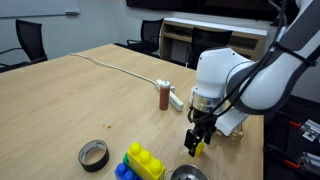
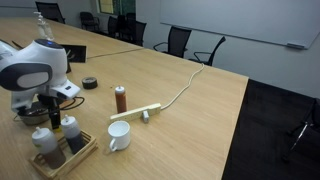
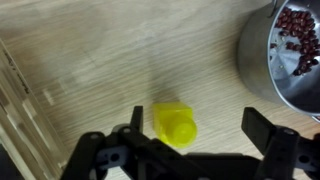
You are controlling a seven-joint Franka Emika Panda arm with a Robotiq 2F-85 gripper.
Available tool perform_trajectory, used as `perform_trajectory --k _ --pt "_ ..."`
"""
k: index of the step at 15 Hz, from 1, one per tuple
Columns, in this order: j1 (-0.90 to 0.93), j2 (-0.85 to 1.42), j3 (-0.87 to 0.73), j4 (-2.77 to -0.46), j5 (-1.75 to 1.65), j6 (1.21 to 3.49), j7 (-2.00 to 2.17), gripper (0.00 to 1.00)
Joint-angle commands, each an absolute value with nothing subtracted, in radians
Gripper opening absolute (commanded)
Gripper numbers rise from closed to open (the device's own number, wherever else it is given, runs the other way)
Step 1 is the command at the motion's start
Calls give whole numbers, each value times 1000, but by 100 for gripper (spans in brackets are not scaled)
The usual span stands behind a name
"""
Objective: Place the yellow block on the stacked blocks
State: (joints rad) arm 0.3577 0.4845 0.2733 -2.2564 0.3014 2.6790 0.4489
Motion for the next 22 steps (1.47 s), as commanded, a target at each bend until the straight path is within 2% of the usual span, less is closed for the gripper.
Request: perform_trajectory --k 1,3,5,7,10,18,19,21,22 --pt "404 472 237 -2262 291 2691 518 91" --pt "430 473 208 -2260 265 2683 554 84" --pt "466 473 162 -2252 202 2674 593 91" --pt "504 479 116 -2234 113 2653 638 94" --pt "512 495 111 -2207 55 2646 659 87" --pt "506 498 138 -2198 73 2633 659 91" --pt "509 504 134 -2190 64 2626 657 88" --pt "505 517 138 -2178 64 2620 646 64" --pt "503 524 138 -2173 66 2617 642 59"
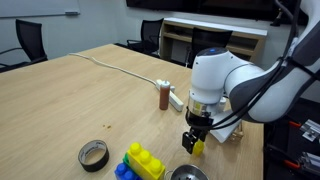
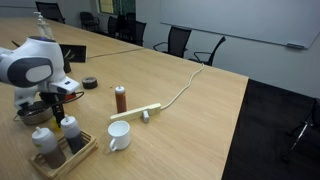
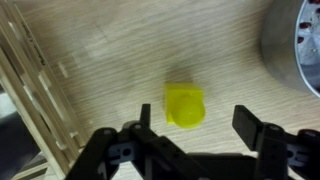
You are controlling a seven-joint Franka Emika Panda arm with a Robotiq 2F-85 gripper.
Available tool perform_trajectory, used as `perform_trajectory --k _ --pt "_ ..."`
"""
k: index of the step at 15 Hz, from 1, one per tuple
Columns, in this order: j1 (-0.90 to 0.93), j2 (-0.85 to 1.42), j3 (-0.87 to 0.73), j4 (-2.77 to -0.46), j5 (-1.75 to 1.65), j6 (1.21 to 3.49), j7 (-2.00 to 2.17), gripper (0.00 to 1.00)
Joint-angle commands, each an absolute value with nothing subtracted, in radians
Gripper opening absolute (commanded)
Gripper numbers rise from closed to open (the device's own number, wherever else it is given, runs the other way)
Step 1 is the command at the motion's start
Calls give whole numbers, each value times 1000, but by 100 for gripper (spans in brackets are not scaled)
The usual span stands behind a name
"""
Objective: Place the yellow block on the stacked blocks
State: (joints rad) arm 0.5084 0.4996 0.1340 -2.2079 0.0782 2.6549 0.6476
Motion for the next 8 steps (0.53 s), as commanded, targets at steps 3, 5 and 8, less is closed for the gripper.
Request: perform_trajectory --k 3,5,8 --pt "505 541 133 -2155 65 2603 643 38" --pt "510 543 128 -2146 61 2583 651 24" --pt "515 525 124 -2132 50 2546 658 10"
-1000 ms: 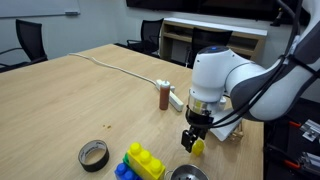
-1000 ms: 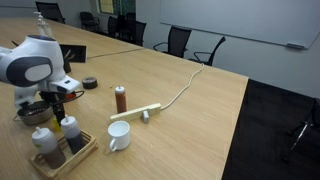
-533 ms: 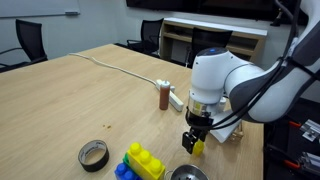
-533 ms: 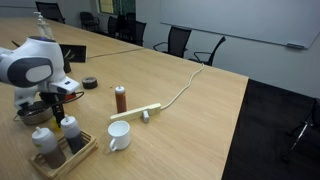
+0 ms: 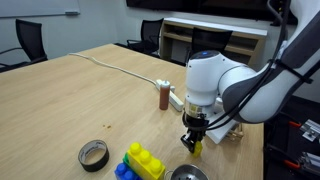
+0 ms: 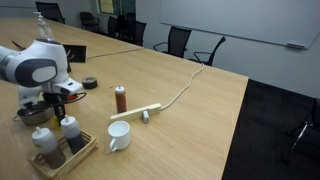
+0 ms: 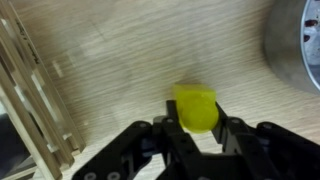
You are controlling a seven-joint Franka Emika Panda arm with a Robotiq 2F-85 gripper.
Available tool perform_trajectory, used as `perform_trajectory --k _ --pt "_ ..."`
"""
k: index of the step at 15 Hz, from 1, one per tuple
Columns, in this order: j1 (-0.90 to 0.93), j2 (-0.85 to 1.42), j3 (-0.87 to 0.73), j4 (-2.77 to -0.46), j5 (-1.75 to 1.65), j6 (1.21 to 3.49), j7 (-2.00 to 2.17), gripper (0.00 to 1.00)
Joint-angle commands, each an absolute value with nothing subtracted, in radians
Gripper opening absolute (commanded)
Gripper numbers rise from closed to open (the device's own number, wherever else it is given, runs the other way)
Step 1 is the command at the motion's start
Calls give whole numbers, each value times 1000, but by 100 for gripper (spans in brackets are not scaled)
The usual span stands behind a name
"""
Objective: Place the yellow block on the stacked blocks
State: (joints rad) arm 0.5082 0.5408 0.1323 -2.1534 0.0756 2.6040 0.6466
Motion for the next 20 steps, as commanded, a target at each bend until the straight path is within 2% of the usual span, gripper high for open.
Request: perform_trajectory --k 1,10,20 --pt "517 515 122 -2122 42 2529 659 10" --pt "461 473 158 -1949 36 2289 550 10" --pt "455 591 160 -1619 -11 2166 333 10"
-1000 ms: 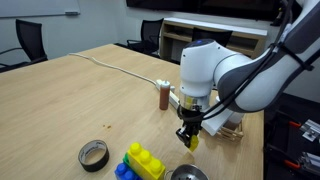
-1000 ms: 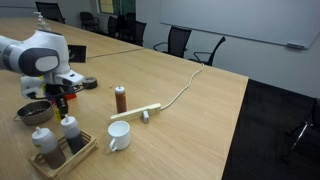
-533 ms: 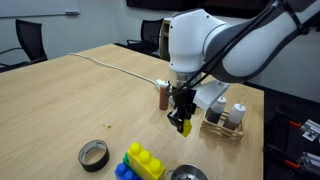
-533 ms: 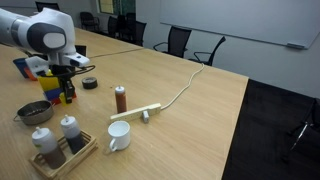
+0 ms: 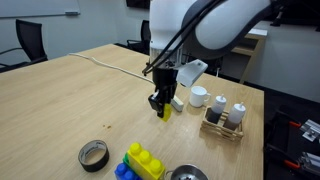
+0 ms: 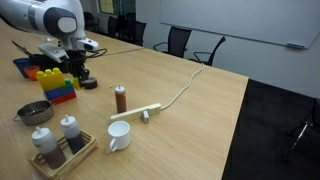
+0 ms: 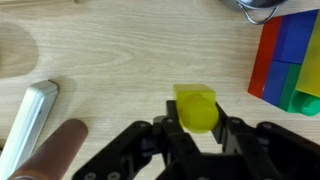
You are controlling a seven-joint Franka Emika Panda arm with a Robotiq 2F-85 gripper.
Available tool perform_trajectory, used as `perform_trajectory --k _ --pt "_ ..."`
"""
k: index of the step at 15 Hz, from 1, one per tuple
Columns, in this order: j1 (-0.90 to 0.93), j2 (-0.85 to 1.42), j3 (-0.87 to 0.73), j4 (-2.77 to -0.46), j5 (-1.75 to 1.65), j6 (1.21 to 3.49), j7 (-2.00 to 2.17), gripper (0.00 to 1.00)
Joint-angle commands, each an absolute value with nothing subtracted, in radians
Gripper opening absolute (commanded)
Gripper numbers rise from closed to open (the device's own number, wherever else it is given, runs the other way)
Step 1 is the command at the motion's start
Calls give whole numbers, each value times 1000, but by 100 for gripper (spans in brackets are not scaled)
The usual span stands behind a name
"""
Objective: Place the yellow block on the stacked blocks
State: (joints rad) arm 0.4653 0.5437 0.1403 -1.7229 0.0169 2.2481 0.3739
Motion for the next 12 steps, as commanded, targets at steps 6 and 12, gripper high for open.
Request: perform_trajectory --k 6,12 --pt "485 684 179 -1393 -28 2012 292 10" --pt "512 819 177 -1184 -60 1987 215 10"
